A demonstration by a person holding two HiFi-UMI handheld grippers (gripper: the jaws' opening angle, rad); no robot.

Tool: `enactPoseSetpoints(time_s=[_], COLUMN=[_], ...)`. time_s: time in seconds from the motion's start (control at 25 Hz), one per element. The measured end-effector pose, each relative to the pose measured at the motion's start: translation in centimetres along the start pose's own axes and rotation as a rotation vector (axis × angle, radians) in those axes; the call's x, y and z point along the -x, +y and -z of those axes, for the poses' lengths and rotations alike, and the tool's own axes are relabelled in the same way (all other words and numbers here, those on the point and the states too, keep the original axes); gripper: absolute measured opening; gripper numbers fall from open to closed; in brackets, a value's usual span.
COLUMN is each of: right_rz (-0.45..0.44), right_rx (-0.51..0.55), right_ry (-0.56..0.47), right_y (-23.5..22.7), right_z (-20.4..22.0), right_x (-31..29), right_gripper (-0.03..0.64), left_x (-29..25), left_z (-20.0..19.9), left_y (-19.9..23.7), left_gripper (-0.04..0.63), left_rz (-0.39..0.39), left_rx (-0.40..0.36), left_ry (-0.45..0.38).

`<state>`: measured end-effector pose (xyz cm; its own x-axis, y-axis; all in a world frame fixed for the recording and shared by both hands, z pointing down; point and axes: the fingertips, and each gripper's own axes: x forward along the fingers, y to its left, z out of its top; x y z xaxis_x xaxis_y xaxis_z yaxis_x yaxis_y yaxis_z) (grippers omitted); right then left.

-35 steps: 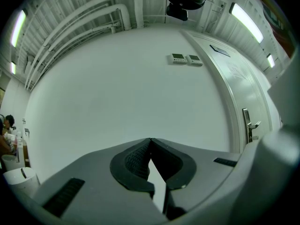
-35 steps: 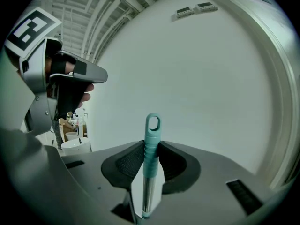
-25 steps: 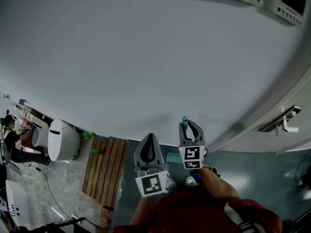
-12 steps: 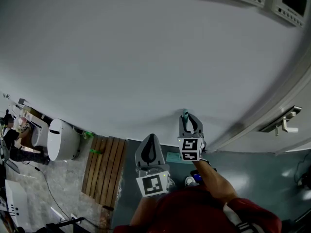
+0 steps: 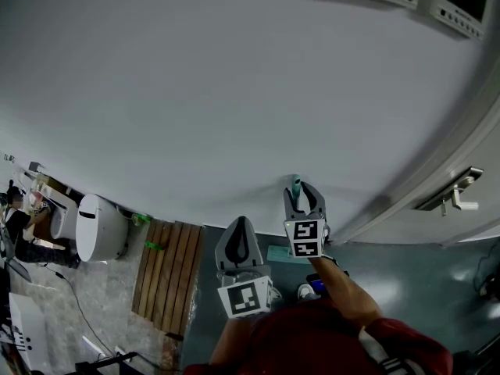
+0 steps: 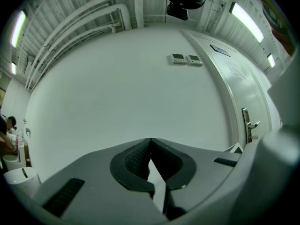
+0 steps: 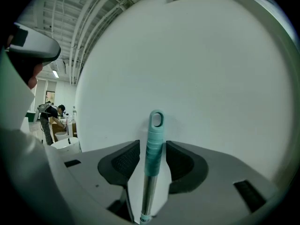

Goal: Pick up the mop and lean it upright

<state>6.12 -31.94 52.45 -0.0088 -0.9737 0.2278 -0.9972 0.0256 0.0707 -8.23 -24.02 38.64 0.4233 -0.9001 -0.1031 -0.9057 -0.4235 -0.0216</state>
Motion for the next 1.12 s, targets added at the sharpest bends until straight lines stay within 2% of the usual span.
enactPoseSetpoints(time_s=[0.08,0.24,0.44,0.96,1.12], right_rz=[0.006,0.019,0.026,-0.023,-0.038], right_rx=[-0.009,-0.013,-0.013,-0.001,-0.032], right_ry=[0.0,-0.008,-0.005,-0.008,-0.007], right_y=[-0.1,-0.3,-0.5,-0.8,-1.7], right_z=[0.0,-0.2,-0.2,-0.2,-0.5], right_x=[0.1,0.3,0.6,4.8,6.8], right_gripper=[0.18,0.186,0.186,0.187,0.187], left_x=[0.1,0.2,0.2,-0.5,-0.5], left_z=[0.2,0.0,0.0,-0.1,0.1], left_y=[0.0,-0.1,0.1,0.3,0.6], left_gripper=[0.012,0.012,0.012,0.012,0.012], left_rz=[0.003,0.004,0.003,0.01,0.009], left_rx=[-0.014,0.024,-0.005,-0.006,-0.012], left_ry=[0.007,-0.004,0.006,-0.003,0.003])
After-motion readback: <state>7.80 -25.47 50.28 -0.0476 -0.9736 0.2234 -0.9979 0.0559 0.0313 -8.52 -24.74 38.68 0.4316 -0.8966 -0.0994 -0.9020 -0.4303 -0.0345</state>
